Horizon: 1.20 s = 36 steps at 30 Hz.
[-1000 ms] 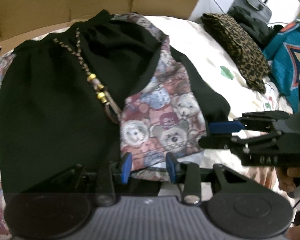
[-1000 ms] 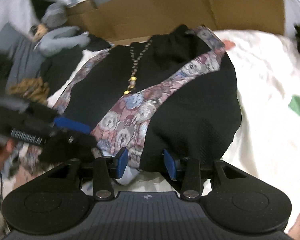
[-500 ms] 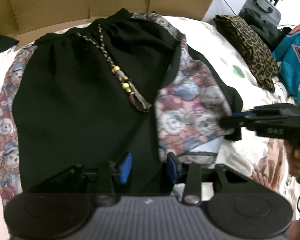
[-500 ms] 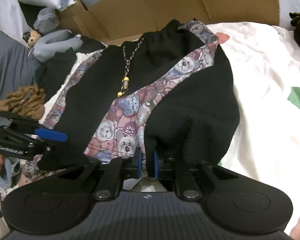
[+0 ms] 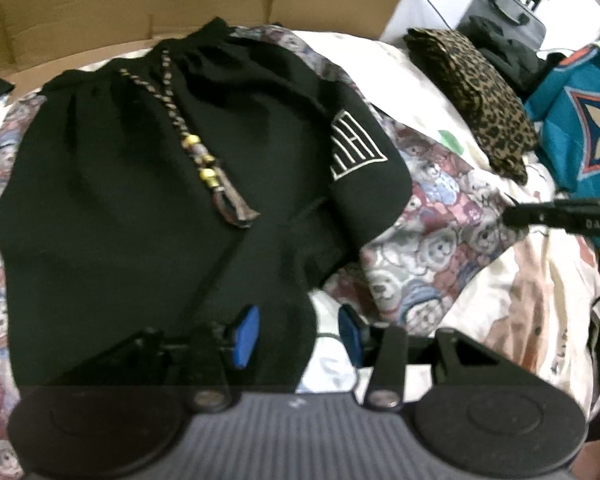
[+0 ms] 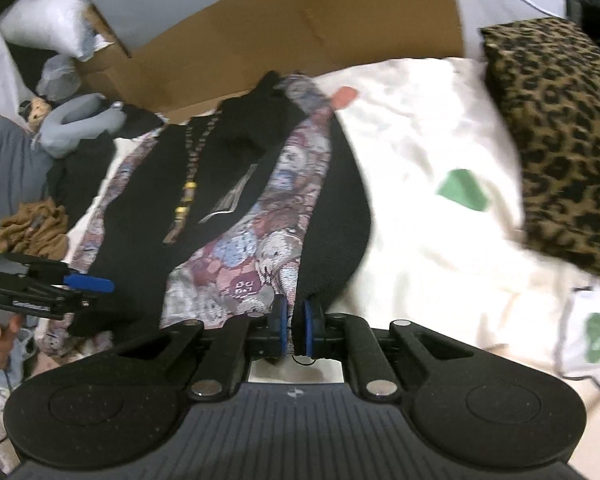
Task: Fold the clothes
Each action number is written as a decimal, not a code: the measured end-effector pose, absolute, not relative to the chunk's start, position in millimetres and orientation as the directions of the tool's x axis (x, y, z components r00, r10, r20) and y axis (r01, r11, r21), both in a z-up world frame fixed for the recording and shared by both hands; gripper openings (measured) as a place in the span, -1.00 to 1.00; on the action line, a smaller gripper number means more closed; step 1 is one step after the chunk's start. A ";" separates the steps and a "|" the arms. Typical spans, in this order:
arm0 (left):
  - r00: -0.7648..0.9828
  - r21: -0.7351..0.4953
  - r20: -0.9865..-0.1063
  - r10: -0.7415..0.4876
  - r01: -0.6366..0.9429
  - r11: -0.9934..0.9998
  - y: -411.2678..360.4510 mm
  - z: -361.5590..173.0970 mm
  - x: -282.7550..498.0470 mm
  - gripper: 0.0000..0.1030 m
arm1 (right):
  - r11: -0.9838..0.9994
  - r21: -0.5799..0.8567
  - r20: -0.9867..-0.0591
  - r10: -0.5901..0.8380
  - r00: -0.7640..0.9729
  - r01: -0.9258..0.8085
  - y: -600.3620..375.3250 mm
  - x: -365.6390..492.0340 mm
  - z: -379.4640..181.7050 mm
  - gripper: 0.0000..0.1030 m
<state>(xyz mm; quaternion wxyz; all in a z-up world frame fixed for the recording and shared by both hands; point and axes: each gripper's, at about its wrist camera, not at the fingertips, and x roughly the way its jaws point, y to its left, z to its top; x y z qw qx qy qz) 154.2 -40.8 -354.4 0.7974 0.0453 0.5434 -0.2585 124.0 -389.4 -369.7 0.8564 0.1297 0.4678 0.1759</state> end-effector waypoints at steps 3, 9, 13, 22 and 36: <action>0.253 -0.222 -0.891 -0.378 0.483 0.847 -50.0 -358.6 152.6 -0.08 | 0.907 0.393 -0.762 0.413 0.499 -0.151 -409.1 126.4 -373.0 -0.89; 0.220 -0.230 -0.897 -0.383 0.507 0.831 -64.6 -372.6 150.4 -0.08 | 0.934 0.345 -0.790 0.345 0.507 -0.099 -441.2 135.4 -380.2 -0.90; 0.199 -0.247 -0.898 -0.393 0.510 0.824 -76.5 -383.4 153.4 -0.08 | 0.948 0.318 -0.813 0.289 0.505 -0.030 -461.2 147.2 -392.8 -0.91; 0.189 -0.234 -0.904 -0.383 0.530 0.815 -99.1 -406.0 166.7 -0.06 | 0.967 0.253 -0.840 0.198 0.506 0.041 -492.8 174.3 -423.3 -0.91; 0.189 -0.196 -0.924 -0.334 0.516 0.834 -113.9 -407.4 181.0 -0.87 | 0.971 0.238 -0.844 0.196 0.499 0.023 -491.6 174.8 -436.0 -0.90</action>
